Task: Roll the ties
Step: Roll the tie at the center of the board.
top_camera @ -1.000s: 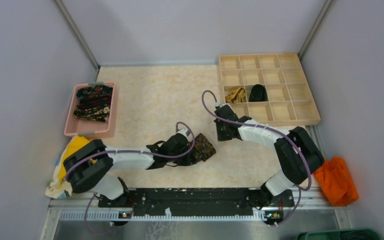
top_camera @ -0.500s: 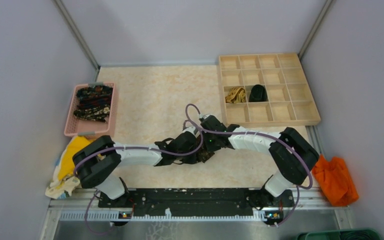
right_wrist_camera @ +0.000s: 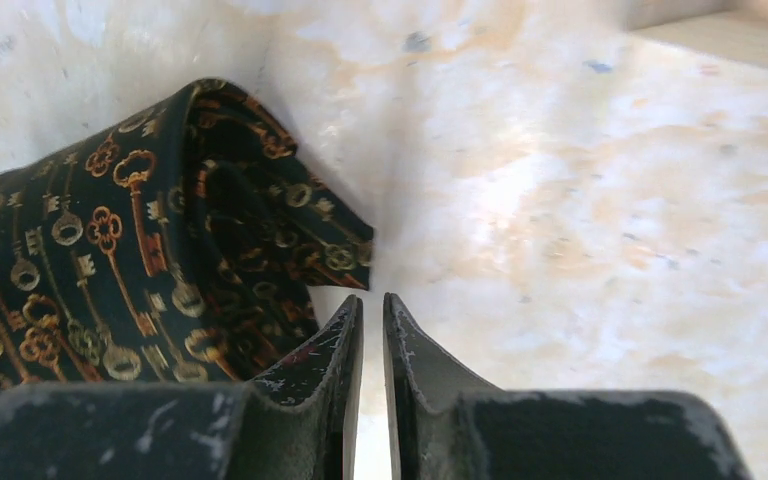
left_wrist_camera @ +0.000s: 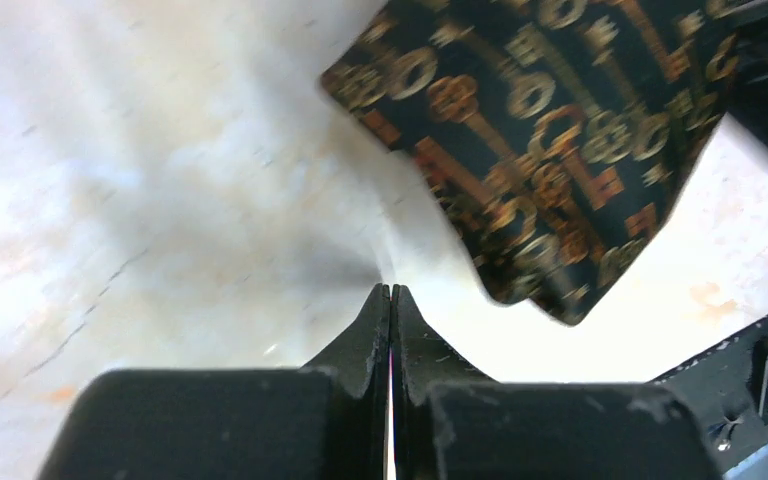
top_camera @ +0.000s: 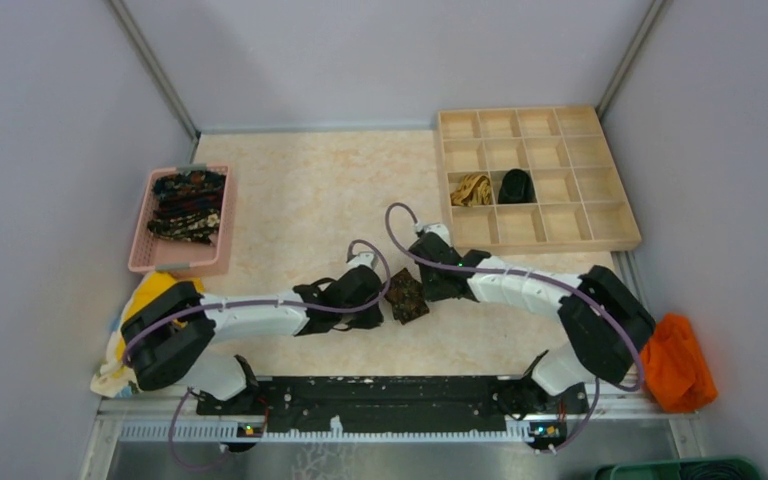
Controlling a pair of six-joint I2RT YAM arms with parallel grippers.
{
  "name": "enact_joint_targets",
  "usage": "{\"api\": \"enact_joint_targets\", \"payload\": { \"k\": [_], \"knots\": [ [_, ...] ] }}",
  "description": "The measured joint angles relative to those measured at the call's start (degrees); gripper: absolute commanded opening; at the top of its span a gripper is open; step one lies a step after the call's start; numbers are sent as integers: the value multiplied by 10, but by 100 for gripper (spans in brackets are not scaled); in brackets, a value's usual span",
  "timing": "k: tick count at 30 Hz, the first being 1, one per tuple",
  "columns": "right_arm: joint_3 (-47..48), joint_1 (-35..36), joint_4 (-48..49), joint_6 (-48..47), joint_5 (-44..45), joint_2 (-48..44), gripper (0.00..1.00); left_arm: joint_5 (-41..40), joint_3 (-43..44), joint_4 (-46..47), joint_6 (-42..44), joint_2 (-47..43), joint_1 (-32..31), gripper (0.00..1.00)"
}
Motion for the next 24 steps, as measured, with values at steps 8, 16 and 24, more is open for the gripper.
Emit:
{"api": "enact_joint_targets", "payload": {
  "k": [8, 16, 24],
  "knots": [
    [-63, -72, 13, -7, -30, -188, 32, -21, -61, -44, -46, -118, 0, 0],
    [-49, -84, 29, -25, -97, -161, 6, 60, -19, 33, -63, -59, -5, 0],
    [-51, -85, 40, -26, -79, -29, 0, 111, 24, 58, -77, 40, -42, 0]
  ]
}}
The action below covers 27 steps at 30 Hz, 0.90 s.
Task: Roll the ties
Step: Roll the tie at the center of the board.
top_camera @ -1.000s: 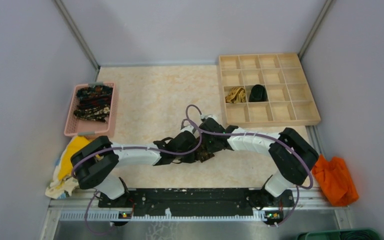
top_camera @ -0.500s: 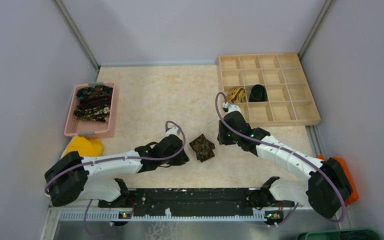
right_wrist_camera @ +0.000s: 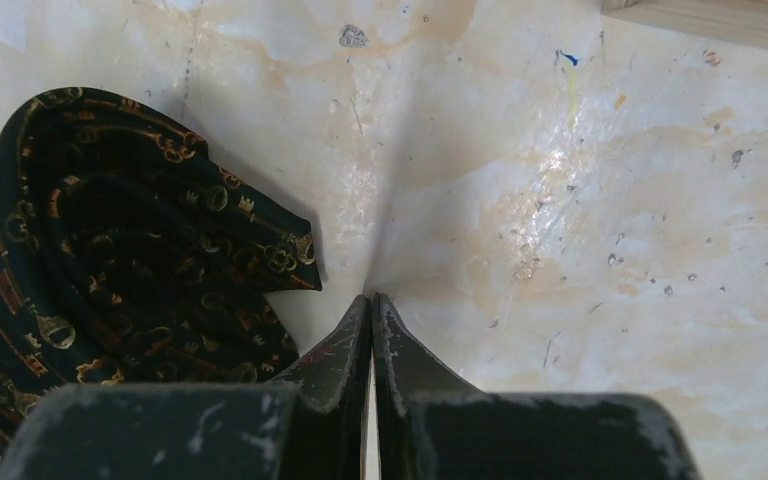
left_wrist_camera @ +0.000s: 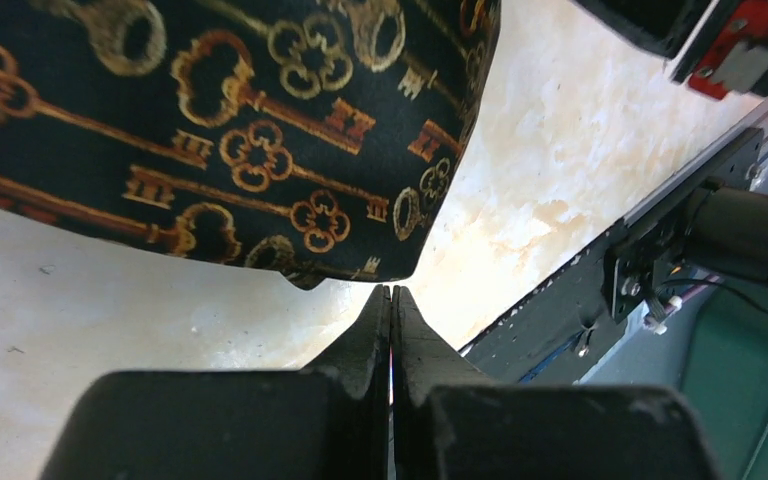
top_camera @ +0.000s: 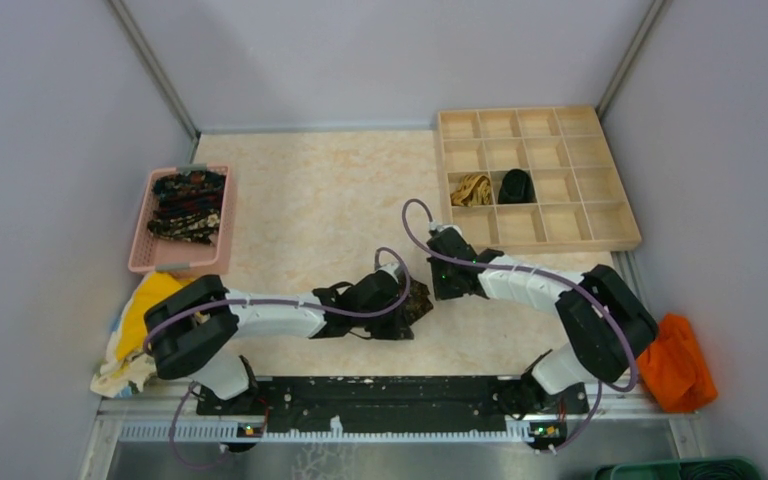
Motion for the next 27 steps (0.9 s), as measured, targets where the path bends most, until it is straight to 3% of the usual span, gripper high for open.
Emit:
{"api": "enact_joint_targets", "payload": {
  "k": [10, 16, 23, 26, 27],
  "knots": [
    [-12, 49, 27, 21, -12, -3, 0, -7, 6, -21, 7, -7, 2, 0],
    [7, 148, 30, 63, -18, 22, 0, -26, -17, -49, 15, -63, 26, 0],
    [25, 168, 13, 90, 22, 35, 0, -45, -68, -107, 16, -141, 39, 0],
    [18, 164, -2, 89, 52, 17, 7, -51, -70, -129, 16, -181, 39, 0],
    [5, 162, -5, 86, 58, -4, 15, -54, -70, -132, 17, -197, 39, 0]
  ]
}}
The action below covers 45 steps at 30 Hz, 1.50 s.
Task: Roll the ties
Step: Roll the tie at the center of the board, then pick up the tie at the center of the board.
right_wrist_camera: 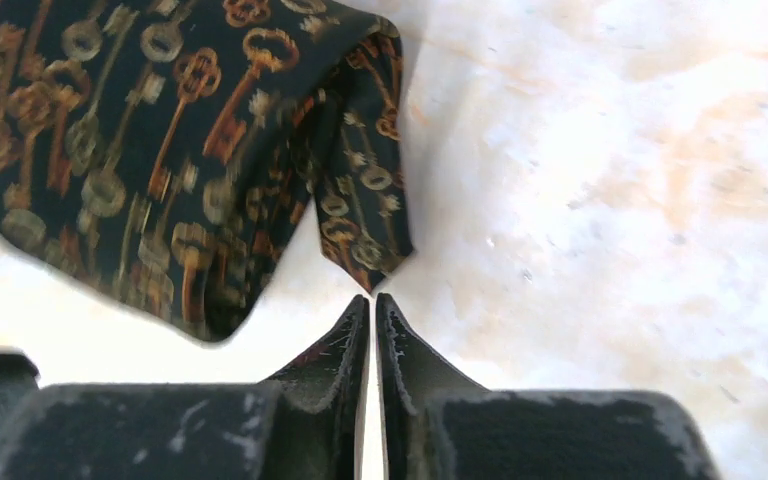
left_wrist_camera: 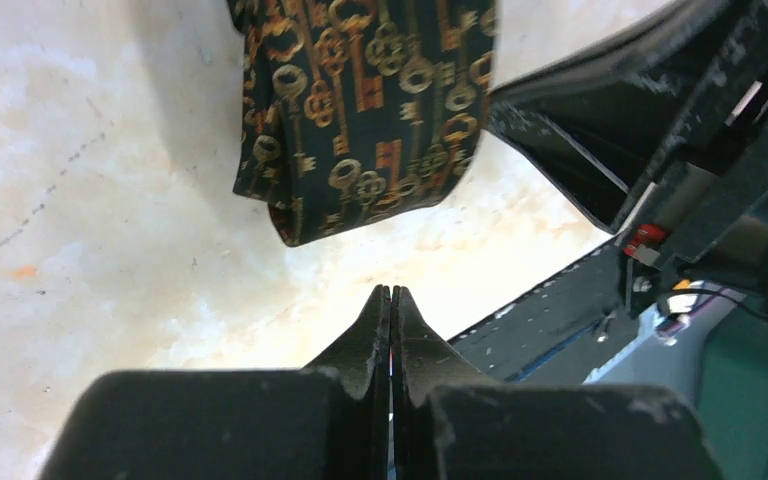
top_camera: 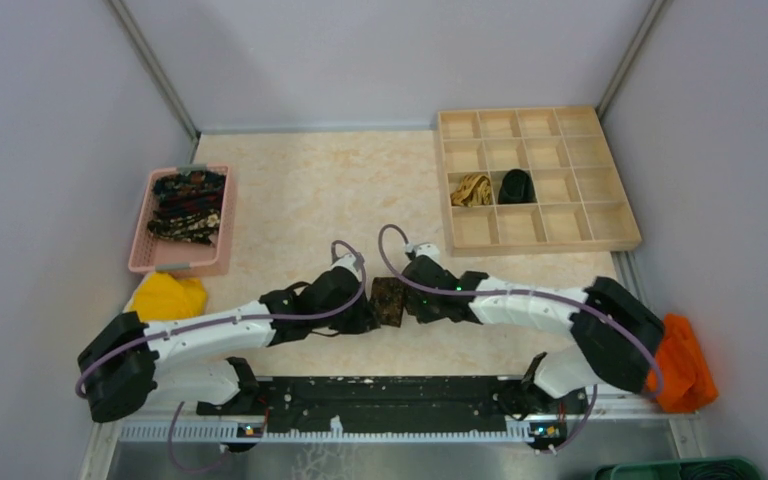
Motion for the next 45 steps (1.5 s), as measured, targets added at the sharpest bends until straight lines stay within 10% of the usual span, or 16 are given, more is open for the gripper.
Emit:
{"api": "enact_joint_targets", "payload": {
  "k": [5, 10, 45],
  "knots": [
    [-62, -24, -3, -14, 1, -181, 67, -37, 36, -20, 10, -42, 0, 0],
    [-94, -120, 54, -32, -66, -262, 87, -85, 87, -39, 17, -41, 15, 0],
    [-198, -252, 626, 43, -467, 88, 86, -118, 5, 1, 33, 21, 48, 0]
  ]
}}
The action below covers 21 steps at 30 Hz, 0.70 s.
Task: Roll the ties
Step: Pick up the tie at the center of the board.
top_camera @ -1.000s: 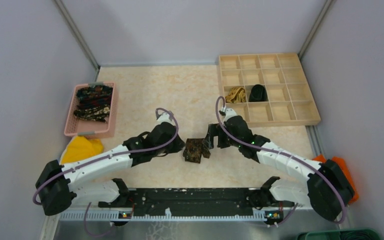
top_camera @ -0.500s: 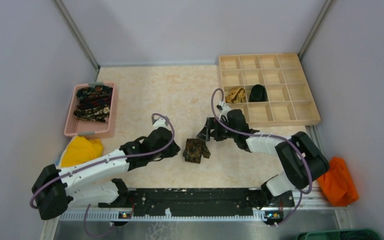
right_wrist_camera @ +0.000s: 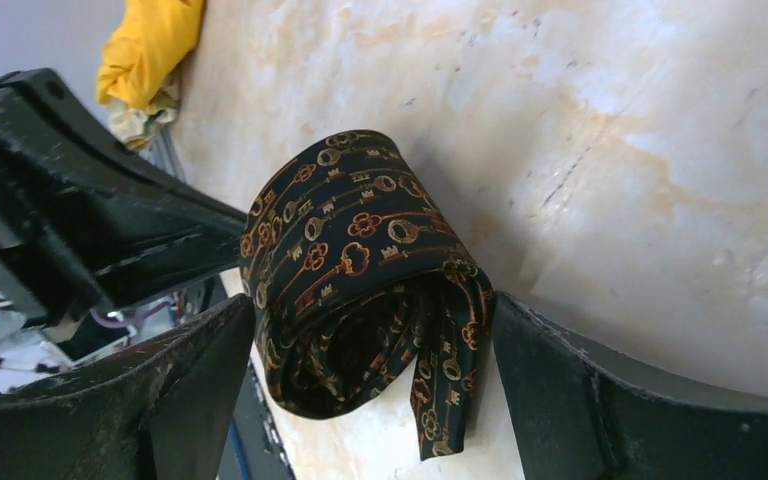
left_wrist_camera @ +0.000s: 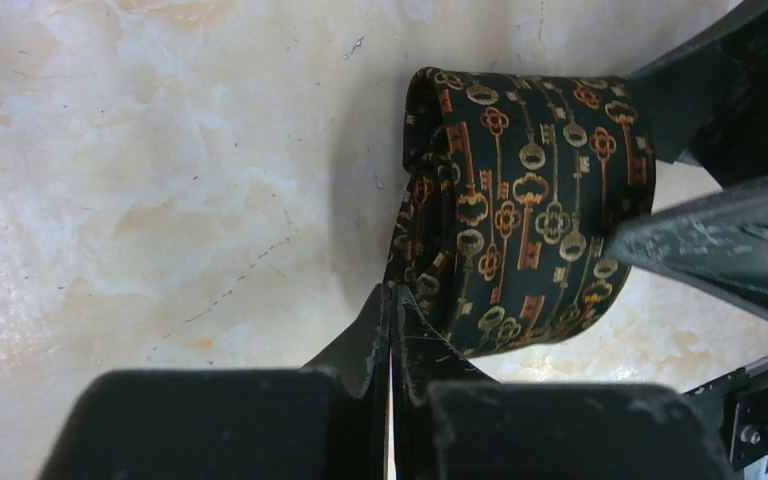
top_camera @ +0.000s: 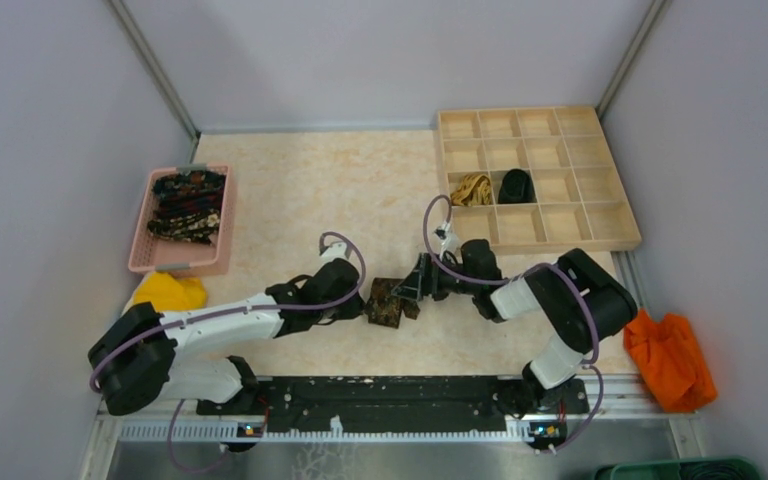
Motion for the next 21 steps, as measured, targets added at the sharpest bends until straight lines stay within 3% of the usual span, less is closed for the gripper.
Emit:
{"api": "enact_joint_targets", "payload": {
  "k": [8, 21],
  "knots": [
    [-59, 5, 116, 47, -32, 18, 85, 9, -11, 29, 3, 25, 0, 0],
    [-68, 98, 133, 51, 17, 20, 80, 65, -22, 69, -3, 61, 0, 0]
  ]
}}
